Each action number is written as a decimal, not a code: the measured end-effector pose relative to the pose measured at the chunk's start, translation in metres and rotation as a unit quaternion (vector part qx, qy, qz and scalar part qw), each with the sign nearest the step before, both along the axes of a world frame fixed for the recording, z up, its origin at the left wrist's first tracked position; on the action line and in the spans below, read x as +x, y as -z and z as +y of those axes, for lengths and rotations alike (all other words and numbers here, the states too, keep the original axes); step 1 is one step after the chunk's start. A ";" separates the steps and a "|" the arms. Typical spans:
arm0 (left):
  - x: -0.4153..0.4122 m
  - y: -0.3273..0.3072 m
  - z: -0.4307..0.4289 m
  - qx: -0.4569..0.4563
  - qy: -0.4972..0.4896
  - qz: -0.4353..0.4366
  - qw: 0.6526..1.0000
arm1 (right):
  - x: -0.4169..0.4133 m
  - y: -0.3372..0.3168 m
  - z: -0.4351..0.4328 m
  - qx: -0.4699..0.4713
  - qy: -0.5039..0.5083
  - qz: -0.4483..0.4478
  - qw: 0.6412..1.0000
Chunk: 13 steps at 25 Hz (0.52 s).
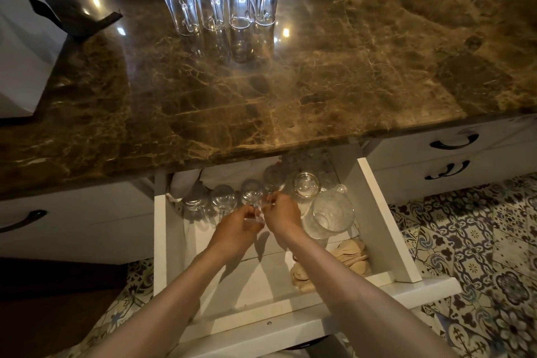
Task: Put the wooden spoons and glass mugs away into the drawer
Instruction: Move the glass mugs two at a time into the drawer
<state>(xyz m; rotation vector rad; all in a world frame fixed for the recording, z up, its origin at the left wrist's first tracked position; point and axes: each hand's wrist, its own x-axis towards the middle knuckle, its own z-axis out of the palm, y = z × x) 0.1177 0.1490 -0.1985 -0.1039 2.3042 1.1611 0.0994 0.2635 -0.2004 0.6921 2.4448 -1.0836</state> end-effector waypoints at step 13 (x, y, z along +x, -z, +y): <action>-0.027 -0.115 -0.047 0.066 0.056 0.135 0.987 | 0.010 -0.105 0.020 -0.131 -0.177 0.039 0.975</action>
